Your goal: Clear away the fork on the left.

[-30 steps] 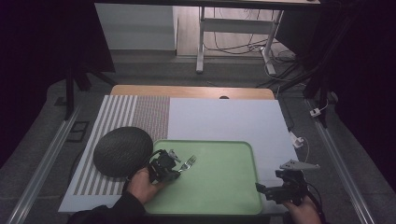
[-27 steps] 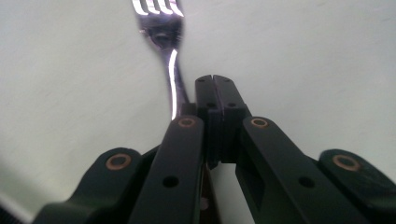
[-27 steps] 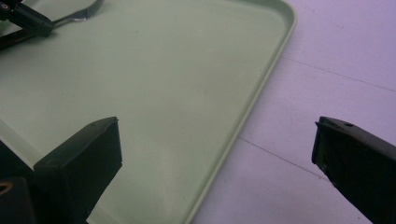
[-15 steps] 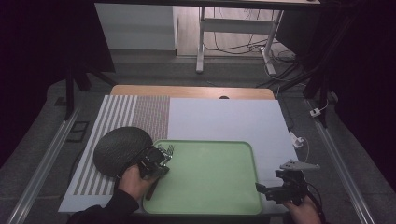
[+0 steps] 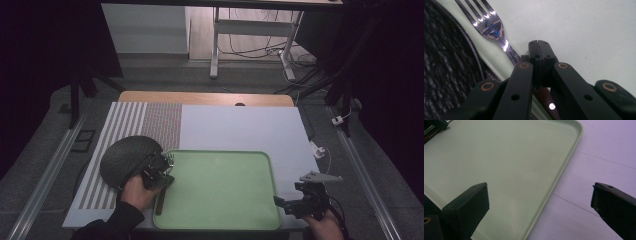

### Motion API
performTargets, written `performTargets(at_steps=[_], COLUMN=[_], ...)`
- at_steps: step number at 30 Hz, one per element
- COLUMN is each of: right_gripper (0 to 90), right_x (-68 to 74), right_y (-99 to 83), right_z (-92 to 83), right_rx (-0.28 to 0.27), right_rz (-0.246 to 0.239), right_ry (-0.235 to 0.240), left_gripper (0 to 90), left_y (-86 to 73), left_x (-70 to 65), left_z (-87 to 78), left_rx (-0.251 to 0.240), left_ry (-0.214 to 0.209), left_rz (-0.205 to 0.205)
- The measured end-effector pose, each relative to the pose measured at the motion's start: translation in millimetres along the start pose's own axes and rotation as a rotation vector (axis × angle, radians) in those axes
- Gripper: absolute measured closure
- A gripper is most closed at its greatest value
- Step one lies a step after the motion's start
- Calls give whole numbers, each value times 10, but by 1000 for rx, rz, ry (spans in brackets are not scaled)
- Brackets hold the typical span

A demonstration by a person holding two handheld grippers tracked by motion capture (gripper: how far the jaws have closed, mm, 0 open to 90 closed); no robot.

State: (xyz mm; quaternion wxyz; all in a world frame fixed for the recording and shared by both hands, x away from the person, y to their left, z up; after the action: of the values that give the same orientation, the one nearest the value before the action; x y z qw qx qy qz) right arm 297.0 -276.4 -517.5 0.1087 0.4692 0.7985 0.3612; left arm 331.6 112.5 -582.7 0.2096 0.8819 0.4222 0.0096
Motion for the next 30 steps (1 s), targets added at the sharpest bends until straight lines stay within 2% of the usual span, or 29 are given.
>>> performTargets(at_steps=[3,8,12,22,30], right_gripper=[18,18,18,18,18], right_x=[0,0,1,3,4], right_y=[0,0,0,1,3], right_z=[0,1,0,0,0], right_rx=[0,0,0,3,0], right_rz=[0,0,1,-1,2], right_ry=[0,0,0,-3,-1], left_gripper=[891,841,789,572,351], left_y=[-3,26,37,66,59], left_x=[4,-42,-61,-86,-94], left_z=[-2,-22,-40,-145,-265], left_rx=[-2,-26,-37,-104,-174], left_ry=[0,-20,-18,-26,-52], left_rz=[4,31,46,71,62])
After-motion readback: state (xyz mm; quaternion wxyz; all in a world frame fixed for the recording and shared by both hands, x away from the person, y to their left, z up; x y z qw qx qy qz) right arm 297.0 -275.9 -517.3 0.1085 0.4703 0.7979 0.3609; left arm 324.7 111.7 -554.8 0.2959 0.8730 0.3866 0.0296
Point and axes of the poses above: each handheld gripper's, and its own axes: z roughly forward along the jaws, y roughly out of its top, x roughly to its left, the point moved 8 cm from there along z, roughly forward along the jaws, and after that the axes turned 2 degrees about z, right-handed, at the moved point
